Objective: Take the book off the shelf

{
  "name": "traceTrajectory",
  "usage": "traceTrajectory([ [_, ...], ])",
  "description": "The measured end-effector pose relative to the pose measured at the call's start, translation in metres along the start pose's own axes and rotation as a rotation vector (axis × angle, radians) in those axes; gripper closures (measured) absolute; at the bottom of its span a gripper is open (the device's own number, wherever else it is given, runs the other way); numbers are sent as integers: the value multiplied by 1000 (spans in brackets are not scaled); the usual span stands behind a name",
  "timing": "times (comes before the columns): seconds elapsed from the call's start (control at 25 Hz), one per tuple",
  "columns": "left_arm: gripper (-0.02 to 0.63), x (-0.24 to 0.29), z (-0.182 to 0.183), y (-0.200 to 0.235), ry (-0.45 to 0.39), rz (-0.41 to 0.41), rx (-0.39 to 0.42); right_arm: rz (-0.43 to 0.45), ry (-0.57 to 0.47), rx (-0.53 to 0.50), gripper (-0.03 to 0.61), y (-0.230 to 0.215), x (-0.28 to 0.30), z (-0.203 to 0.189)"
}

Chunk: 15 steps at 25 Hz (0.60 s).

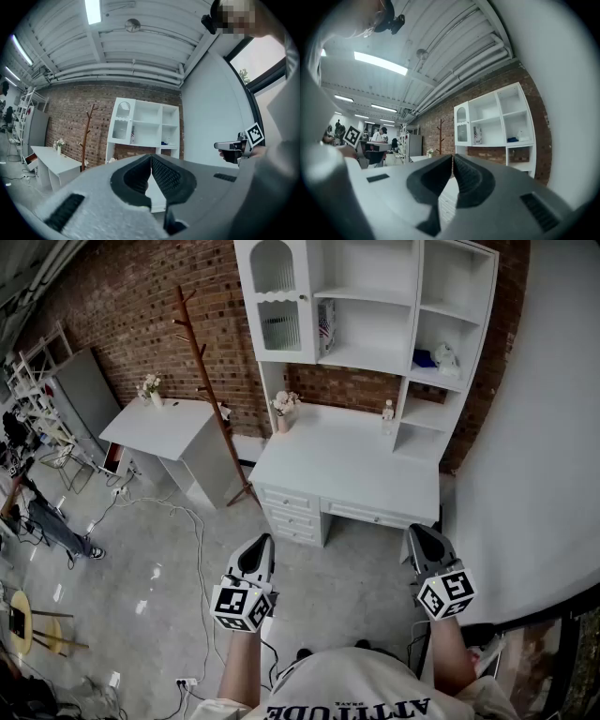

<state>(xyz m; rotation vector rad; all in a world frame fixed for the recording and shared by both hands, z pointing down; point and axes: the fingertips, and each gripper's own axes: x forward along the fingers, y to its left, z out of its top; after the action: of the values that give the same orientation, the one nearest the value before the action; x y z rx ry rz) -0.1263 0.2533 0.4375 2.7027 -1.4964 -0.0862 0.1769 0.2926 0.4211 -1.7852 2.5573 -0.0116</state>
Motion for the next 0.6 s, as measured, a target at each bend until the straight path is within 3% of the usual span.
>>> traceTrajectory([
  [0.6, 588, -3, 3, 4, -11, -8, -10, -5, -6, -7, 546, 7, 0, 5],
])
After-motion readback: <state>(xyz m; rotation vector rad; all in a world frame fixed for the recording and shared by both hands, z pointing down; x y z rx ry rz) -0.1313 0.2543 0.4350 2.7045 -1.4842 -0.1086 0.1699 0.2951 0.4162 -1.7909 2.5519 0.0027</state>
